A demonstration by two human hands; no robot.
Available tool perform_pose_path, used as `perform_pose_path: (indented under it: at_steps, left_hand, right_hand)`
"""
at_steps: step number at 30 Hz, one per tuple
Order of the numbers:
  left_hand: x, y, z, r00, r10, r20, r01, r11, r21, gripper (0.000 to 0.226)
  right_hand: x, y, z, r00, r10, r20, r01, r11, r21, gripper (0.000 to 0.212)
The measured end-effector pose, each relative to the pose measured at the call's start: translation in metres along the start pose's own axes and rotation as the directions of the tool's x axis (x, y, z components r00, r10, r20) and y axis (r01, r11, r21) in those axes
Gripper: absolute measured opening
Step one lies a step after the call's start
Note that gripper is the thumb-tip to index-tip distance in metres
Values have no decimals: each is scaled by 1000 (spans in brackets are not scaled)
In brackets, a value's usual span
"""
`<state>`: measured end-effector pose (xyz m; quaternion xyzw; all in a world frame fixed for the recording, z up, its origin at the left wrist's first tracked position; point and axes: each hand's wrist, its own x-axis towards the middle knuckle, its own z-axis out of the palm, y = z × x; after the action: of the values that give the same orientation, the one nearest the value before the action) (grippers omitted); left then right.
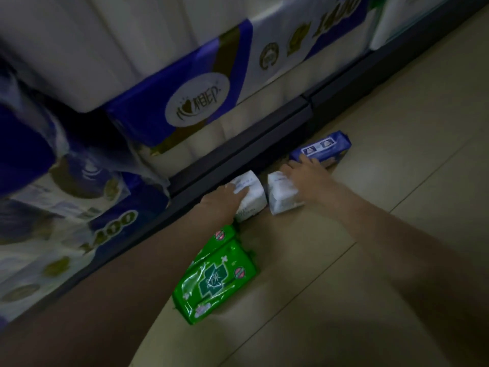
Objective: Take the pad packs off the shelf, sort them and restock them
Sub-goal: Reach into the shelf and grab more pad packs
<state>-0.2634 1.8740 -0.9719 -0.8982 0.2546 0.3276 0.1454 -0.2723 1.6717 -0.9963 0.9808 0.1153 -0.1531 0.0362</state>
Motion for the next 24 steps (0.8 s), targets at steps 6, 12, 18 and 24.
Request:
perform_pose_path:
  at_steps: [6,12,18,24]
  left_hand:
    - [-4,-2,-9,999,51,-11,-52,994,-98,72]
    - [-43,-30,-21,994,89,-57,-92,994,-59,52]
    - [-114,-35,-84,883,250,-398,-183,963,198,41]
    - [-235,-41,-222,180,406,-896,-226,904,364,35]
  right_hand:
    - [-36,-18,-23,957,-263,119,262,965,25,63]
    - [-36,-67,-14,965,-227,129,197,958,208,59]
    - [-64,-27,-118,971,28,-239,82,896,436,46]
    - [-115,-29,-325,475,295,-829,260,853,453,41]
